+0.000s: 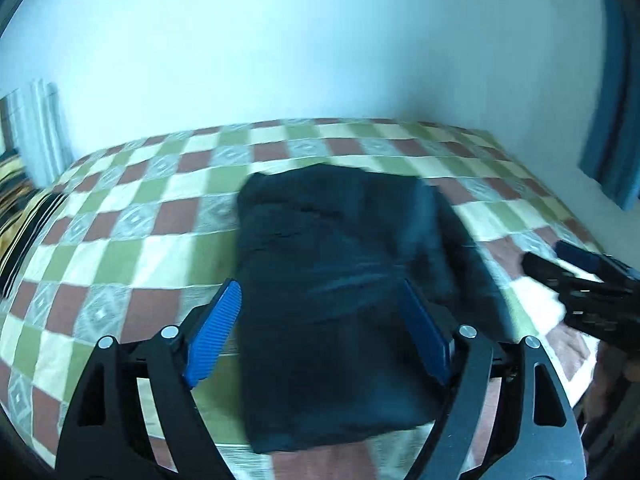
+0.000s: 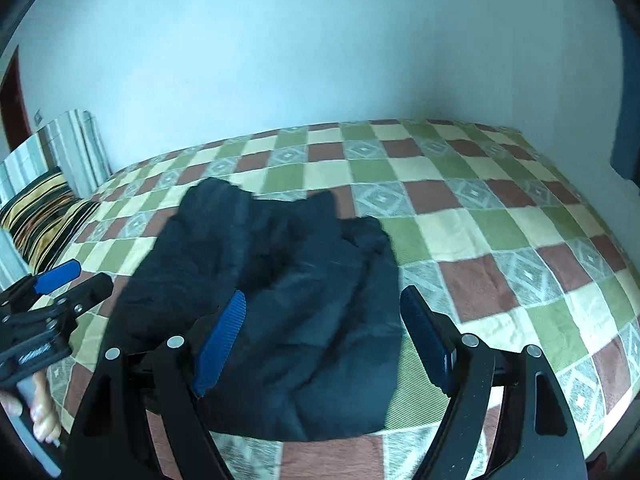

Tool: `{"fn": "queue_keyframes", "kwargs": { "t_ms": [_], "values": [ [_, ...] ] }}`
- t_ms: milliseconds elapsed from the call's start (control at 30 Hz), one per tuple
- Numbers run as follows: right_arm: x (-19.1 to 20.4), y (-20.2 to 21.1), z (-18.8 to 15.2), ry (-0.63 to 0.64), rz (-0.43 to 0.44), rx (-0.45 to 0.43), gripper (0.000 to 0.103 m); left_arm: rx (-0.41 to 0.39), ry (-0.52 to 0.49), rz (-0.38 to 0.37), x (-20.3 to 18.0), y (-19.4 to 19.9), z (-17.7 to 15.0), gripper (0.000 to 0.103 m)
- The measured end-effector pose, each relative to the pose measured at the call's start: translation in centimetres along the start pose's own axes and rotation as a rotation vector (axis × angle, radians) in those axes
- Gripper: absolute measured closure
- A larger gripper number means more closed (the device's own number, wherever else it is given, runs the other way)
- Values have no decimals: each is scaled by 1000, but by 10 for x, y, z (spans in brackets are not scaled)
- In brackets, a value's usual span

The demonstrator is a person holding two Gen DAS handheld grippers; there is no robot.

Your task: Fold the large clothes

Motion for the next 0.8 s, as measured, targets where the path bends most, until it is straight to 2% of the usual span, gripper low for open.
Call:
{"fn": "queue_keyframes", "kwargs": {
  "t_ms": [233,433,600,800],
  "values": [
    [44,-28,15,39,57,56,25,37,100,22,55,-26,-6,22],
    [66,-56,21,46,70,119,25,60,114,-1,69,-42,-12,22],
    [74,-76,14,59,43,169,25,70,119,-16,75,-52,-15,22],
    [75,-83,9,56,36,185,25,78,133,-42,79,-61,-14,21]
  ]
}}
Point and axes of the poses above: each gripper's, at about its wrist camera, not at the fingertips, and y roughly against the way its jaws point, x to its left, z to its top, the point moved 7 cm from there along -y, roughly the way its jaws point, and after that the axes turned 12 degrees about x, right-handed, at the moved point
